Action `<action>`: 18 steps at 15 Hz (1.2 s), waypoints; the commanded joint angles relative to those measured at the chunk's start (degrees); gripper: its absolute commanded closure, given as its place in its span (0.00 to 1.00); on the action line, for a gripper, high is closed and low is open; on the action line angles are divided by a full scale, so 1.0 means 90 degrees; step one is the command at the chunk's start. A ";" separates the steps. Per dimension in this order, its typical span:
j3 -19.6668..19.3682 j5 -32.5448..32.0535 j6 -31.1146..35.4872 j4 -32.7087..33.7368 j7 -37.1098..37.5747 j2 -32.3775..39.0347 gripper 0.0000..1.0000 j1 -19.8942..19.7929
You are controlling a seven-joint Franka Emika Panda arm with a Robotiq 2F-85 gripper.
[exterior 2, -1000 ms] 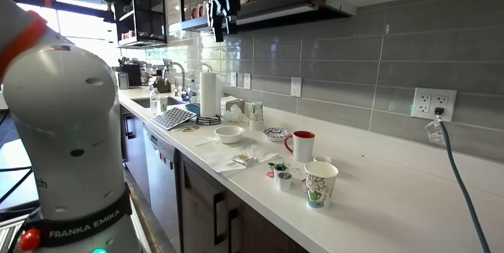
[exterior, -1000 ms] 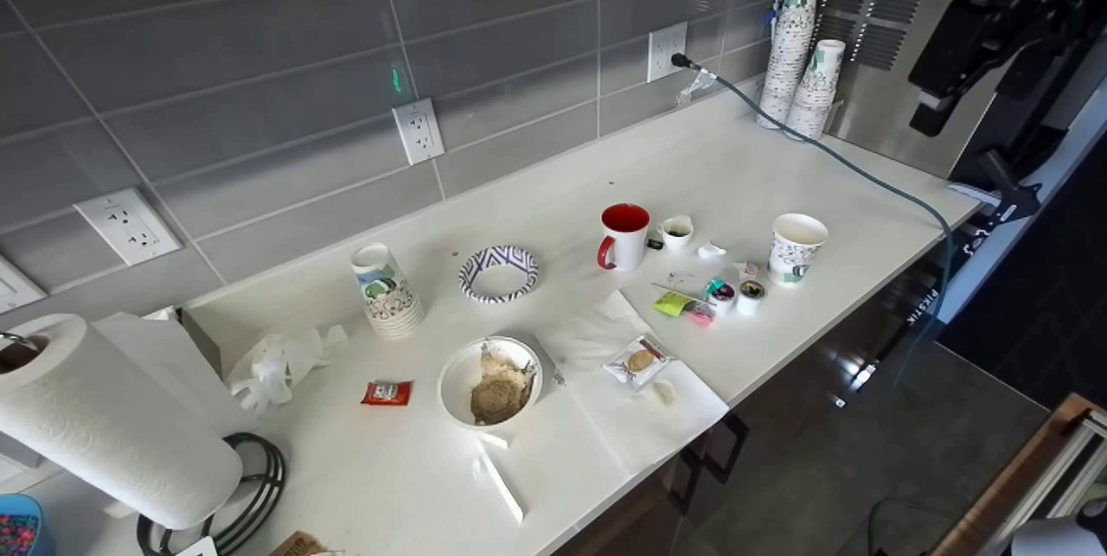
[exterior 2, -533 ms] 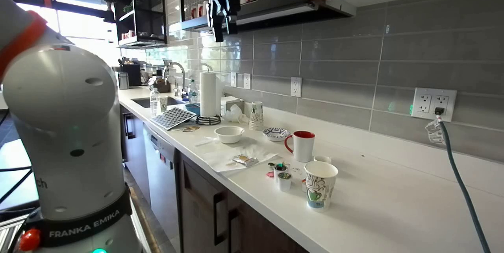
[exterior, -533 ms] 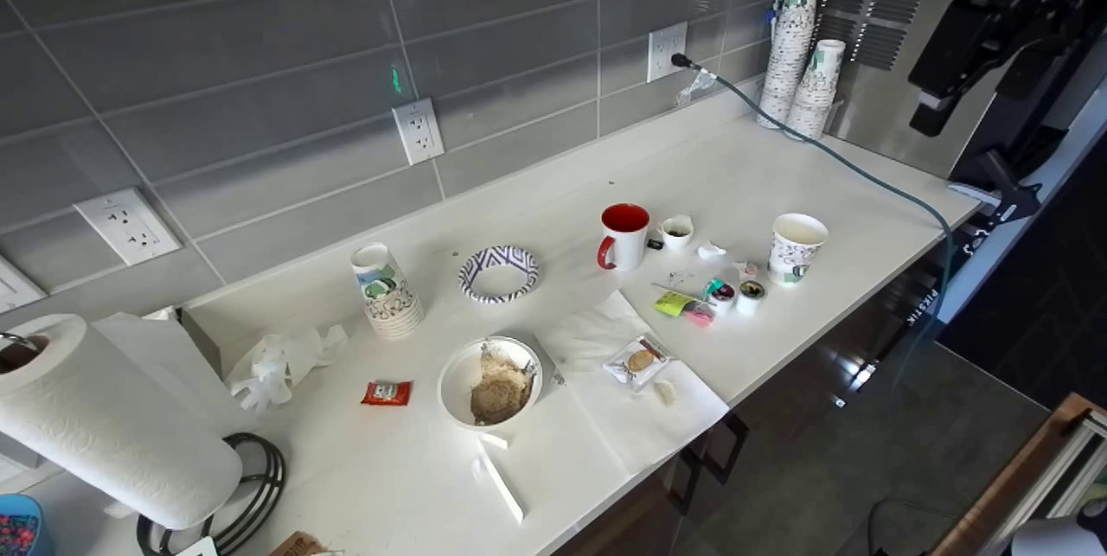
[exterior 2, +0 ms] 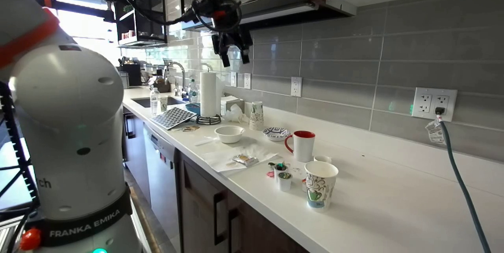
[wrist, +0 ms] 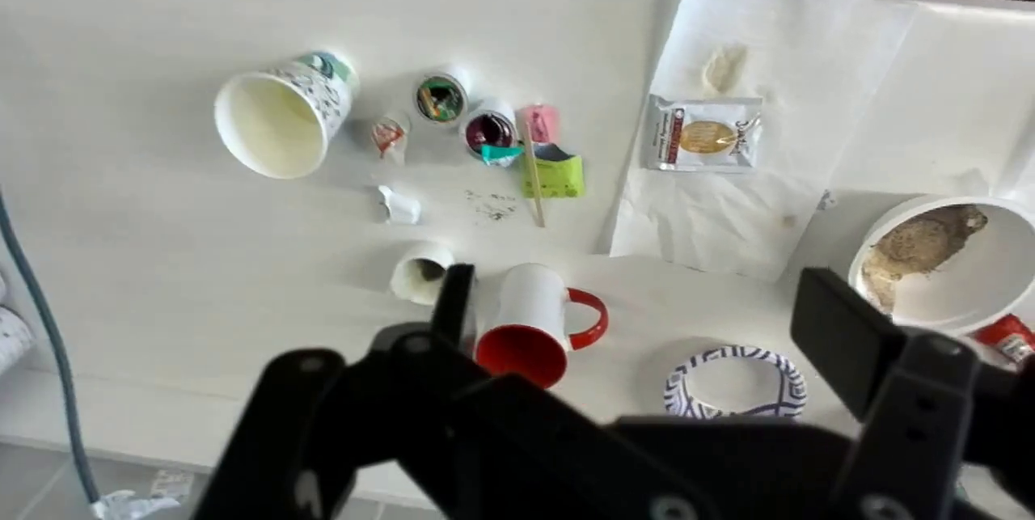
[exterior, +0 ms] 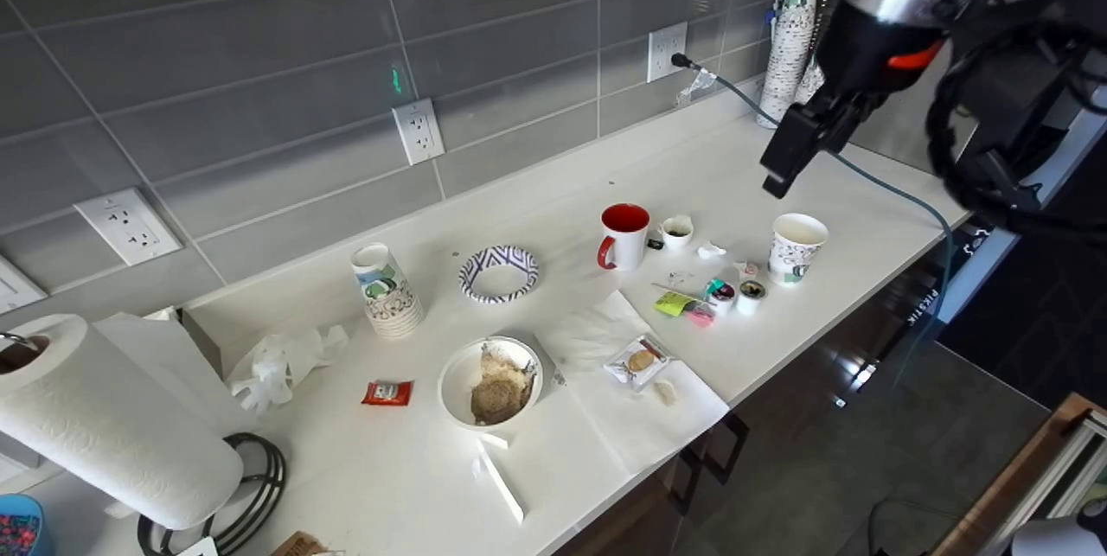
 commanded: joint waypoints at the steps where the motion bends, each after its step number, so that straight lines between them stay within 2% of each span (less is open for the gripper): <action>1: -0.0089 0.0053 0.1517 -0.0271 -0.0320 0.1019 0.00 0.0324; 5: -0.0448 0.0375 0.3205 -0.0183 -0.0986 0.2461 0.00 0.0623; 8: -0.0659 0.0614 0.3645 0.0323 -0.1604 0.3711 0.00 0.0793; 12: -0.0565 0.1006 0.3024 0.1366 -0.2386 0.5052 0.00 0.0842; 18: -0.0350 0.1079 0.1888 0.2452 -0.2632 0.6273 0.00 0.0640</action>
